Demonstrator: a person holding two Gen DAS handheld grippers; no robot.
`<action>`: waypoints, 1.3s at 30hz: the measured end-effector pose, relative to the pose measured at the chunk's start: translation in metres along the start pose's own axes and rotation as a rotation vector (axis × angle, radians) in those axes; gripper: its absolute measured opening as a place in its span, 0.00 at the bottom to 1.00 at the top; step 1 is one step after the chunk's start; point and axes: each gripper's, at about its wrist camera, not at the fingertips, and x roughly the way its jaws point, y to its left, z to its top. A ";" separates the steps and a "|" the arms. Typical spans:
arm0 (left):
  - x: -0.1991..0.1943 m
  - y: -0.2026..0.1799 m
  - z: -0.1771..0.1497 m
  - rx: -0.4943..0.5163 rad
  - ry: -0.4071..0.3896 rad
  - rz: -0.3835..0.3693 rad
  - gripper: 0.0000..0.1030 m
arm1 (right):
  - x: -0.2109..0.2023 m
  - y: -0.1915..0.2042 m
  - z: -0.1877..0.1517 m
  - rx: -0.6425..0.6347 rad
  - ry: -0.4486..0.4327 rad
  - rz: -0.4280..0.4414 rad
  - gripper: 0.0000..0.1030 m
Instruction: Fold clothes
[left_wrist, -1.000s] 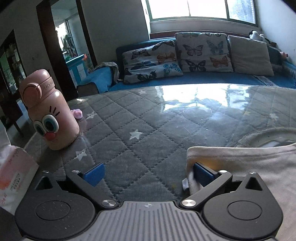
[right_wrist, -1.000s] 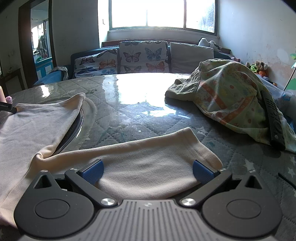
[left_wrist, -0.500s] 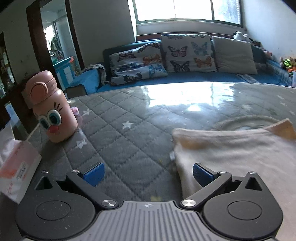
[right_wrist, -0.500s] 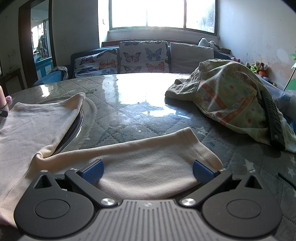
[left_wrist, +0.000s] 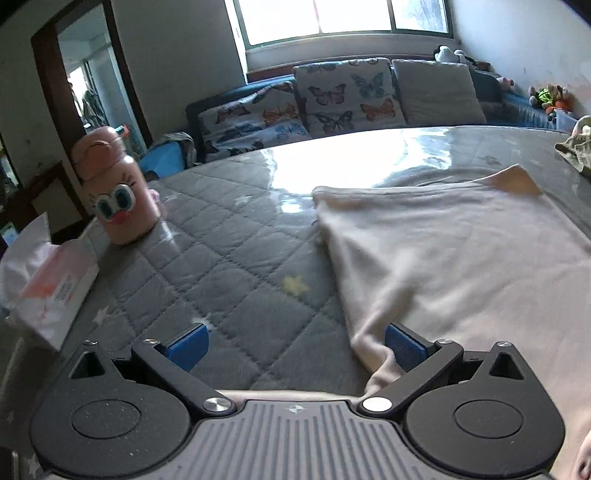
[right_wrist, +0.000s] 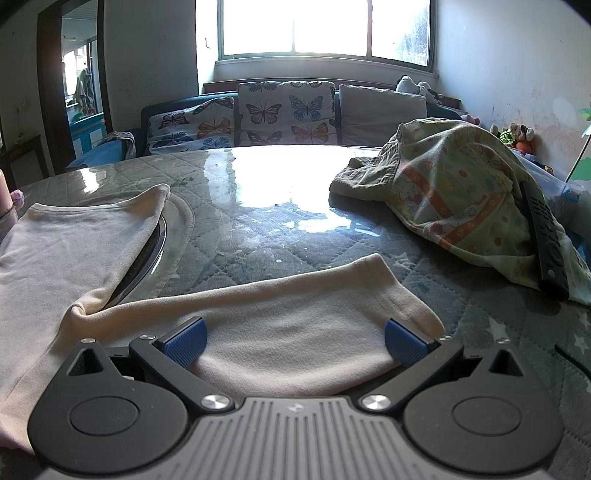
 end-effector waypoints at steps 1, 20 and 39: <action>-0.001 0.002 -0.003 0.000 -0.003 0.006 1.00 | 0.000 0.000 0.000 0.000 0.000 0.000 1.00; -0.056 0.040 -0.064 -0.101 -0.017 -0.008 1.00 | 0.000 0.000 0.000 -0.003 0.000 -0.003 1.00; -0.032 0.135 -0.068 -0.340 0.061 0.059 1.00 | 0.000 0.001 0.000 -0.006 -0.001 -0.005 1.00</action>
